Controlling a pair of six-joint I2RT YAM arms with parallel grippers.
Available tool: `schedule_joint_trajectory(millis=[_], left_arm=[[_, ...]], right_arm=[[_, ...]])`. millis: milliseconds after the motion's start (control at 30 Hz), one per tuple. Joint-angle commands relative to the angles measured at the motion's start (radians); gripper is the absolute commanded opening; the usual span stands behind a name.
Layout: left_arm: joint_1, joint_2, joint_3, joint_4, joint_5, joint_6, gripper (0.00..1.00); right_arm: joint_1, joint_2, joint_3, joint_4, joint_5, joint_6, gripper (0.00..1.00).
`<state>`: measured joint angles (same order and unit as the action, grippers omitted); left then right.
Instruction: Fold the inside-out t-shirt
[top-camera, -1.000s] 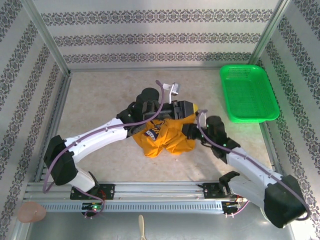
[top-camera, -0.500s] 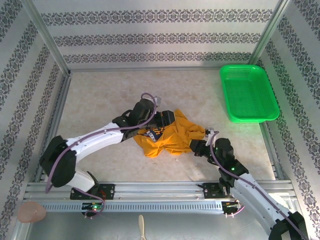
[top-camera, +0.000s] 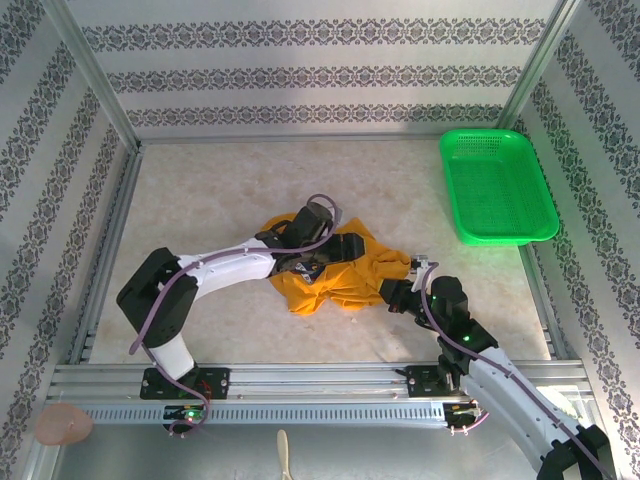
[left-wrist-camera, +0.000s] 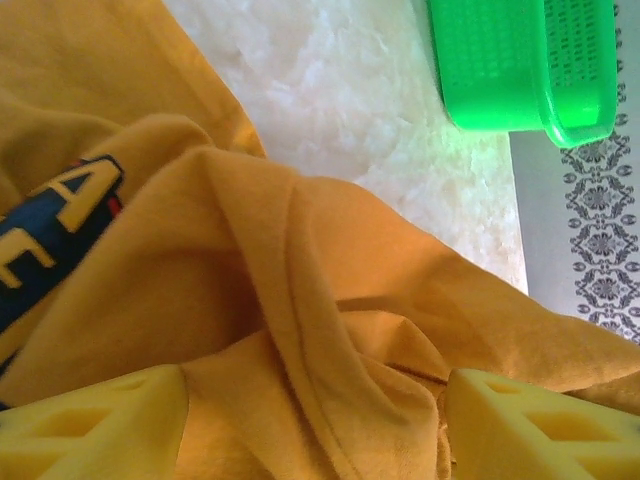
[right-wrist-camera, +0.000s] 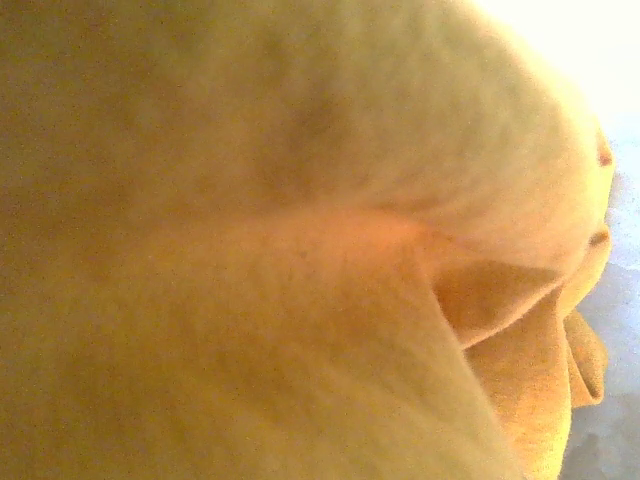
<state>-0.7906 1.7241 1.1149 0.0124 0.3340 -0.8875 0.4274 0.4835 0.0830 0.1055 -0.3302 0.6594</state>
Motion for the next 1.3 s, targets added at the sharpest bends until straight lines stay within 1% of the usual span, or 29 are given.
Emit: schedule_joint_trajectory(millis=[0, 33, 67, 100, 167, 200, 233, 300, 333, 400, 467, 533, 633, 700, 833, 933, 1067, 1167, 1267], left_arm=[[-0.026, 0.044, 0.044, 0.053, 0.029, -0.004, 0.69], [-0.031, 0.056, 0.049, 0.056, 0.034, -0.006, 0.69], [-0.034, 0.068, 0.052, 0.061, 0.034, -0.009, 0.67], [-0.036, 0.077, 0.056, 0.067, 0.038, -0.011, 0.58], [-0.032, 0.080, 0.059, 0.062, 0.015, 0.003, 0.26], [-0.025, 0.066, 0.060, 0.051, -0.010, 0.019, 0.11], [-0.012, 0.045, 0.056, 0.048, -0.031, 0.042, 0.00], [0.018, -0.019, 0.032, 0.053, -0.077, 0.100, 0.00], [0.031, -0.064, 0.015, 0.069, -0.090, 0.160, 0.00], [0.037, -0.159, -0.024, 0.100, -0.124, 0.294, 0.00], [0.039, -0.249, -0.071, 0.145, -0.119, 0.394, 0.00], [0.043, -0.323, -0.118, 0.191, -0.085, 0.444, 0.00], [0.050, -0.379, -0.155, 0.214, -0.014, 0.468, 0.00], [0.050, -0.396, -0.180, 0.234, 0.021, 0.466, 0.00], [0.050, -0.405, -0.266, 0.363, 0.074, 0.424, 0.00], [0.050, -0.411, -0.309, 0.423, 0.077, 0.408, 0.00], [0.054, -0.430, -0.339, 0.455, 0.077, 0.395, 0.00], [0.057, -0.436, -0.344, 0.457, 0.086, 0.388, 0.00], [0.059, -0.434, -0.343, 0.465, 0.095, 0.377, 0.00]], right_arm=[[-0.003, -0.003, 0.032, 0.031, -0.013, 0.006, 0.11], [-0.002, -0.002, 0.035, 0.032, -0.013, 0.006, 0.11], [-0.003, -0.002, 0.037, 0.032, -0.015, 0.006, 0.11], [-0.002, -0.002, 0.042, 0.030, -0.017, 0.006, 0.11], [-0.003, -0.005, 0.049, 0.027, -0.020, 0.004, 0.13], [-0.003, -0.008, 0.047, 0.019, -0.019, 0.002, 0.20], [-0.003, -0.011, 0.045, 0.005, -0.014, -0.001, 0.32], [-0.004, -0.028, 0.029, -0.024, 0.009, 0.002, 0.55], [-0.004, -0.042, 0.018, -0.049, 0.031, 0.008, 0.62], [-0.004, -0.083, 0.003, -0.100, 0.062, 0.017, 0.68], [-0.004, -0.135, -0.002, -0.151, 0.088, 0.023, 0.69], [-0.007, -0.192, 0.007, -0.200, 0.111, 0.023, 0.70], [-0.020, -0.251, 0.047, -0.261, 0.131, 0.015, 0.71], [-0.040, -0.246, 0.082, -0.264, 0.121, 0.004, 0.72], [-0.098, -0.132, 0.172, -0.229, 0.017, -0.061, 0.72], [-0.131, -0.059, 0.230, -0.204, -0.060, -0.114, 0.72], [-0.161, 0.012, 0.269, -0.156, -0.162, -0.129, 0.75], [-0.160, 0.073, 0.301, -0.105, -0.245, -0.126, 0.75], [-0.154, 0.132, 0.307, -0.060, -0.295, -0.121, 0.75]])
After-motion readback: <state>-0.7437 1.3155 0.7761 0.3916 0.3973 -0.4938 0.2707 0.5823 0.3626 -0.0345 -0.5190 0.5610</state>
